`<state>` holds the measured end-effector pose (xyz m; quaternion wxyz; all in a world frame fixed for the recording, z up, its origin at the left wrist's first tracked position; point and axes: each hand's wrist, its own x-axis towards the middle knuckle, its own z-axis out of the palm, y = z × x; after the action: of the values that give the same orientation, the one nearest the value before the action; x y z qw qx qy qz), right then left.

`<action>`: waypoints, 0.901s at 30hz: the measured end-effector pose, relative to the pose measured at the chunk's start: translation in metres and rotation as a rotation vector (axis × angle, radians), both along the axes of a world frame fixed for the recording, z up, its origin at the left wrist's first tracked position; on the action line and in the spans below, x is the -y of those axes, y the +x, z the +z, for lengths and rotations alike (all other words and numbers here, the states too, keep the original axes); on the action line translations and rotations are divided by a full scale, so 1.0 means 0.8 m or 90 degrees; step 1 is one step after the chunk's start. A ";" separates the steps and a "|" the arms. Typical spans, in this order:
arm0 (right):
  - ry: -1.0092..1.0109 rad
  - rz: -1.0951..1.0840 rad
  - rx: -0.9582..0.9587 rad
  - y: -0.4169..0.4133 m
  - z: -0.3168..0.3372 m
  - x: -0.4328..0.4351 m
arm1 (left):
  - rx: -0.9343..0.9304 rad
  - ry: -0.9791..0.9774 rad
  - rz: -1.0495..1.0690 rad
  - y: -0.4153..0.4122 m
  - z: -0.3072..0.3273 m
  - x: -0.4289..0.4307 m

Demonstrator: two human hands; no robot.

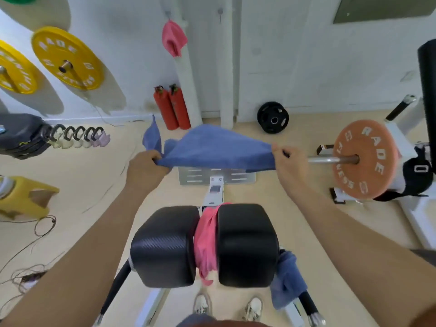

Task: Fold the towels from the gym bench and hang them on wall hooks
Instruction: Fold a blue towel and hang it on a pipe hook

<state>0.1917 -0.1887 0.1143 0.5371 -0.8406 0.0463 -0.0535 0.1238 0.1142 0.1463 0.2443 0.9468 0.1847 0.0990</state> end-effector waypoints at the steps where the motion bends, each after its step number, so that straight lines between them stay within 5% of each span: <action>1: -0.003 0.010 -0.063 -0.022 -0.023 -0.006 | -0.063 0.000 -0.017 -0.018 -0.025 0.000; 7: -0.380 0.129 -0.250 -0.141 -0.135 -0.025 | -0.403 -0.105 -0.061 -0.123 -0.151 -0.032; 12: -0.537 0.148 -0.284 -0.211 -0.152 -0.048 | -0.466 -0.267 -0.011 -0.181 -0.214 -0.070; 19: -0.137 -0.252 -0.329 -0.225 -0.122 -0.053 | -0.356 -0.084 -0.043 -0.167 -0.203 -0.083; 24: -0.163 -0.250 -0.445 -0.241 -0.142 -0.050 | -0.357 -0.044 -0.045 -0.154 -0.231 -0.089; 27: -0.002 -0.342 -0.478 -0.239 -0.159 -0.048 | -0.326 -0.072 0.001 -0.150 -0.234 -0.088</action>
<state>0.0006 -0.1500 -0.0128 0.4486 -0.7608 0.4540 0.1175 0.0034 0.1843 -0.0406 0.2423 0.9256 0.2467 -0.1541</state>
